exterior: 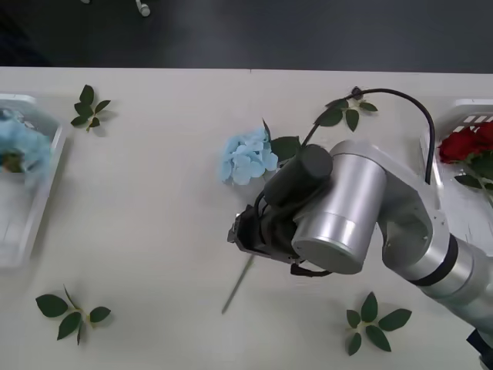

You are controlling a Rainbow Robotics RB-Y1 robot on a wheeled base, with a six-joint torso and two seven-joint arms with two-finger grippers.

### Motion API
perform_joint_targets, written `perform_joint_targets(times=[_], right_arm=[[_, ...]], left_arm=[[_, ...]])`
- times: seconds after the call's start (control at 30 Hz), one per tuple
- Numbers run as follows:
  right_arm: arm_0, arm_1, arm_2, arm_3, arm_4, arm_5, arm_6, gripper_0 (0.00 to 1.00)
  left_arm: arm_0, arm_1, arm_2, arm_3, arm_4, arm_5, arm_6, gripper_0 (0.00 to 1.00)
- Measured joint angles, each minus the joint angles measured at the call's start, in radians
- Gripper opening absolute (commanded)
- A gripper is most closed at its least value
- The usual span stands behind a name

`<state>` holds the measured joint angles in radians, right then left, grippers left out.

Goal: Put the red flowers into the right box and the blue flowers into the left box

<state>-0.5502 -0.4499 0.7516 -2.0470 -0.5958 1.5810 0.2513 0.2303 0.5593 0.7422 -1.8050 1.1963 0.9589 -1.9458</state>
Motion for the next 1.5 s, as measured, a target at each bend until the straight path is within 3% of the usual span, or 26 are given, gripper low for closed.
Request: perform_joint_targets(times=[0.23,0.5,0.8,1.33,1.37,1.43,1.5], right_arm=[[0.0,0.023,0.076,0.141,0.082,-0.083,-0.103,1.0],[0.0,0.024,0.102,0.251,0.094,-0.133,-0.103,1.0],[0.0,0.033,0.102,0.321,0.106,-0.196,-0.103,1.0],[-0.004,0.085,0.146,0.425,0.146,-0.282,-0.104,1.0],[-0.004,0.085,0.146,0.426,0.146,-0.282,-0.104,0.98],[-0.004,0.085,0.146,0.426,0.146,-0.28,-0.104,0.55],[-0.004,0.085,0.146,0.429,0.145,-0.278,-0.104,0.22]], left_arm=[[0.002,0.0,-0.028,-0.032,0.09,0.0,0.0,1.0],[0.058,0.0,-0.107,-0.211,0.11,0.0,0.0,1.0],[0.065,0.0,-0.13,-0.224,0.302,0.005,-0.001,1.0],[0.044,0.0,-0.13,-0.227,0.496,0.331,-0.397,1.0],[0.036,0.0,-0.13,-0.227,0.496,0.355,-0.428,1.0],[0.02,0.0,-0.13,-0.227,0.496,0.396,-0.475,1.0],[0.002,0.0,-0.13,-0.227,0.503,0.438,-0.498,1.0]])
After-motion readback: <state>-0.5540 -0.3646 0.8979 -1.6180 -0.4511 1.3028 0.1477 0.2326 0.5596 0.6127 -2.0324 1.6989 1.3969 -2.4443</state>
